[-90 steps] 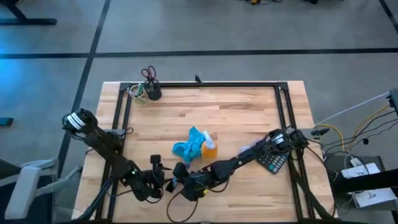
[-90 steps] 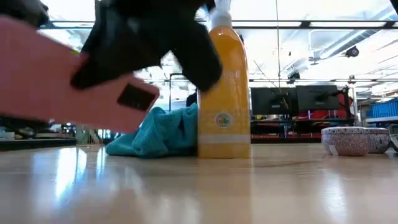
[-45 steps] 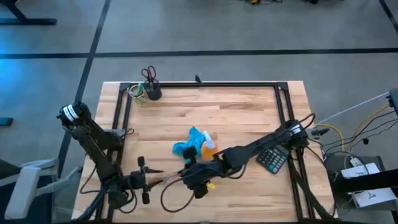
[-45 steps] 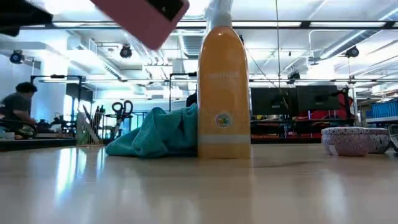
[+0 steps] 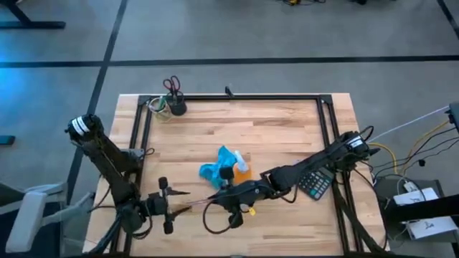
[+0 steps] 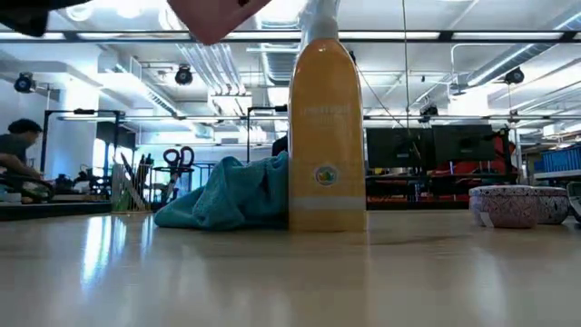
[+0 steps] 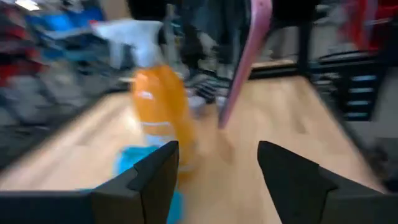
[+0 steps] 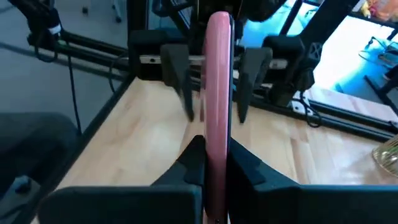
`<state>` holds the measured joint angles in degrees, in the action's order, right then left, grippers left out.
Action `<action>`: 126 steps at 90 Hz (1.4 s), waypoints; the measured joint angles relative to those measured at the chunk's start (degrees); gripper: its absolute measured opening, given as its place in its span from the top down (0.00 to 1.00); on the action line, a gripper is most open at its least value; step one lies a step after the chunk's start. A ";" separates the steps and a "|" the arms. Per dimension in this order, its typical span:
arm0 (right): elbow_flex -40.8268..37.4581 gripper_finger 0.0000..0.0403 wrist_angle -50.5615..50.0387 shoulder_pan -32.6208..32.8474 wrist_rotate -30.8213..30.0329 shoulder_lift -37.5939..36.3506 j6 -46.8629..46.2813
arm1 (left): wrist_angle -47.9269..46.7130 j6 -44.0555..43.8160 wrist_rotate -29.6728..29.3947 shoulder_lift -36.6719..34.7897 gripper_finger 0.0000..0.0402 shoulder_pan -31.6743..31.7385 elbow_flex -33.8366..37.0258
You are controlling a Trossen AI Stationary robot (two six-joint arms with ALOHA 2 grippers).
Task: Apply microfiber cloth
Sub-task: Spray the cellphone on the front and back using the spray bottle
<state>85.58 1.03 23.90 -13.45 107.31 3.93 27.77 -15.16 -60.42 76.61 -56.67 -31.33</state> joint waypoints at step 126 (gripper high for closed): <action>-21.34 0.98 44.33 4.18 -15.76 0.55 0.34 | 57.98 25.51 32.78 13.83 0.61 21.90 1.96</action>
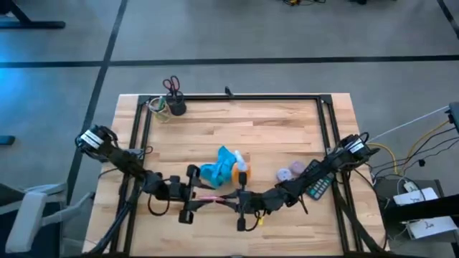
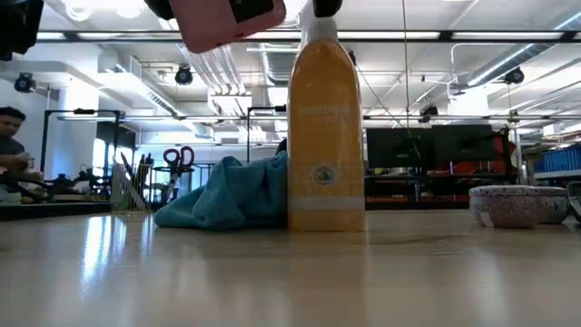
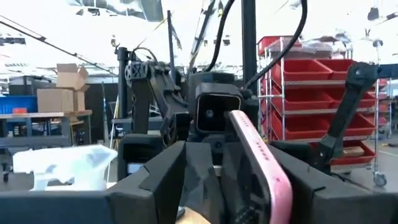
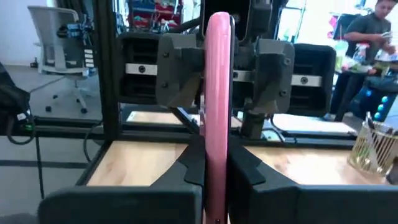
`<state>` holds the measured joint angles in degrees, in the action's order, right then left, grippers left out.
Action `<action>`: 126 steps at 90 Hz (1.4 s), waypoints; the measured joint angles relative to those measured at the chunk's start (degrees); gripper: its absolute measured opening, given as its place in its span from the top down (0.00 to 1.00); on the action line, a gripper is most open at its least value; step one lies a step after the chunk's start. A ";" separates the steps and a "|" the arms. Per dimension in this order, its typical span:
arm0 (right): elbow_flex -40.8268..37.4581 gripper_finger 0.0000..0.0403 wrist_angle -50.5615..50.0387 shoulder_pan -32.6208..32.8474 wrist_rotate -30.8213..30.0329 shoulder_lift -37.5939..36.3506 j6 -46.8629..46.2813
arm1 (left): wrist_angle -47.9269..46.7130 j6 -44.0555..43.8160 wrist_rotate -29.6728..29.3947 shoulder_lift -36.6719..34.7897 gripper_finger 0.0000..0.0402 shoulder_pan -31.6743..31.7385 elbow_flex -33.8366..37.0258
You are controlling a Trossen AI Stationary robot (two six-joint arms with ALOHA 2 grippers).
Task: Apply microfiber cloth
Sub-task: Spray the cellphone on the front and back using the spray bottle
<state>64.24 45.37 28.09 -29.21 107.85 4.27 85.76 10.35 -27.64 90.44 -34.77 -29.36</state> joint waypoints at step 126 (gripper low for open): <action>10.51 0.73 -49.30 4.00 -5.08 -15.63 -3.32 | -28.81 -2.01 -17.00 -12.24 0.97 0.73 -1.22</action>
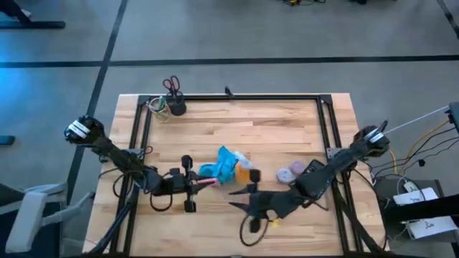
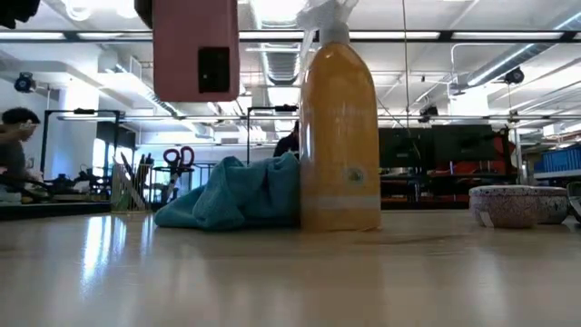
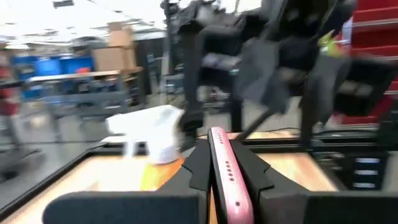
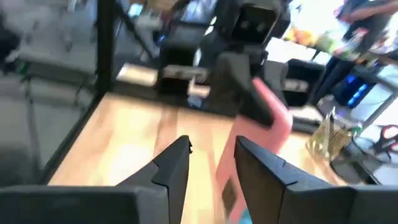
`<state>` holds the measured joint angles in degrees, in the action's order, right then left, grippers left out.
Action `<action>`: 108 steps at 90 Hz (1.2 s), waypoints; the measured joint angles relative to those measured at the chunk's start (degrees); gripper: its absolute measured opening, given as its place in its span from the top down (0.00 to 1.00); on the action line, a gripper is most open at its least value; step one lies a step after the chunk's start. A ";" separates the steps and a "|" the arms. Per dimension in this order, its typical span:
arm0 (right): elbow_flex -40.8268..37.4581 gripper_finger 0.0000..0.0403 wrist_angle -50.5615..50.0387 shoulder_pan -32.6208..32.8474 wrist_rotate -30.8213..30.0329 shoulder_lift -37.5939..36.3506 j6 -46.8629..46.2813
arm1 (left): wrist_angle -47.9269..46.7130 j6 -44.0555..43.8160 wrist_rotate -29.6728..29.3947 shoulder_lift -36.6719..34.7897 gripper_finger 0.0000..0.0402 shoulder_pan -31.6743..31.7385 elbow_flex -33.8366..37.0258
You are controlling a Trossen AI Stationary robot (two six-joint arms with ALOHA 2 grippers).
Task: Apply microfiber cloth
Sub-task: Spray the cellphone on the front and back using the spray bottle
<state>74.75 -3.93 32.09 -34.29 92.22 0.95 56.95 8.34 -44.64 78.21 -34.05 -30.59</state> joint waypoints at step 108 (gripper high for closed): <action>-30.06 0.73 8.79 -17.03 9.50 -6.94 -1.80 | -14.40 -13.32 15.69 -2.75 0.97 25.96 -0.90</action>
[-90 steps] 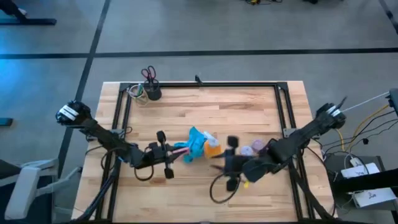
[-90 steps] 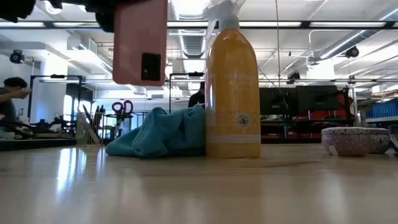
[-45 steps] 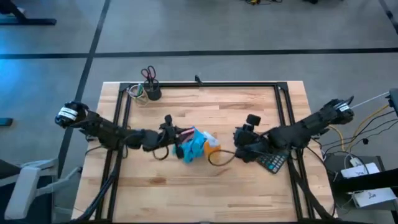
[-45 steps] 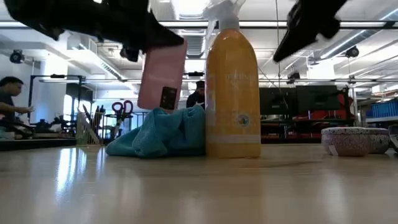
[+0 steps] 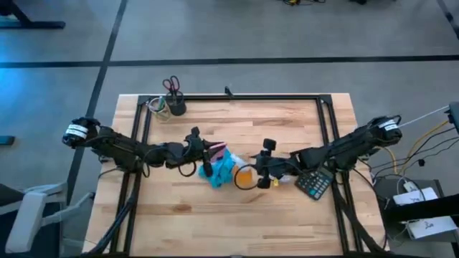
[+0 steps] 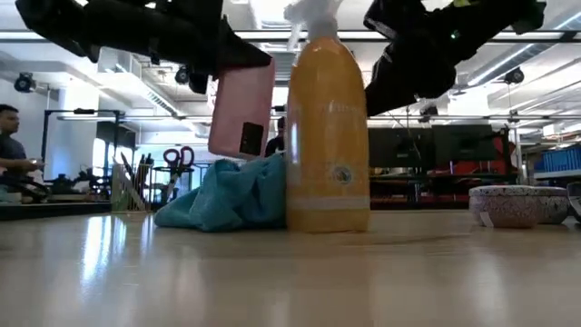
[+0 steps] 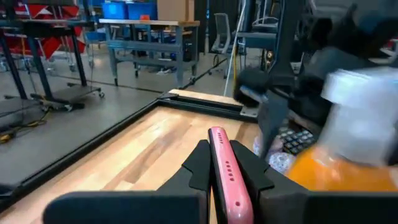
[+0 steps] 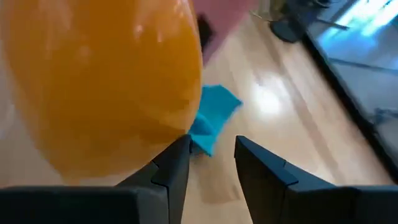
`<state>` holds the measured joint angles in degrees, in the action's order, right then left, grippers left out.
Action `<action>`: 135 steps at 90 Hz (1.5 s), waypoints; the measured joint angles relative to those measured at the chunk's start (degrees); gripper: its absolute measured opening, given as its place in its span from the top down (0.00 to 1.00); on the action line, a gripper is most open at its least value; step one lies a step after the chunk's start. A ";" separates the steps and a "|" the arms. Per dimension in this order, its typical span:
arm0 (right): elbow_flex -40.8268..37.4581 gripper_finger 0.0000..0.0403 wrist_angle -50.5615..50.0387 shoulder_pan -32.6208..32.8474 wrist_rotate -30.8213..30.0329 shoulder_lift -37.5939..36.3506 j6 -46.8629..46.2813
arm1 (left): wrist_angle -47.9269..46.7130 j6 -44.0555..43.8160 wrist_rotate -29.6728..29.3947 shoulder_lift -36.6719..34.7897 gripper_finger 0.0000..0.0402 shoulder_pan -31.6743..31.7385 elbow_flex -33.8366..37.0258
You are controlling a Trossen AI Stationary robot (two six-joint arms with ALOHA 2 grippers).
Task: Apply microfiber cloth
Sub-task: Spray the cellphone on the front and back using the spray bottle
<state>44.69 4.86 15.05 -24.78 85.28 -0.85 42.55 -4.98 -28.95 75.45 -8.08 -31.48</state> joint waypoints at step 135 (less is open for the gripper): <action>28.76 0.30 -14.74 4.98 8.78 6.37 3.10 | -4.41 5.97 14.64 -9.98 0.96 -0.23 0.00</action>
<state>73.45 -9.88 20.04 -16.00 91.65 2.26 38.14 0.99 -14.31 65.47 -8.32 -31.48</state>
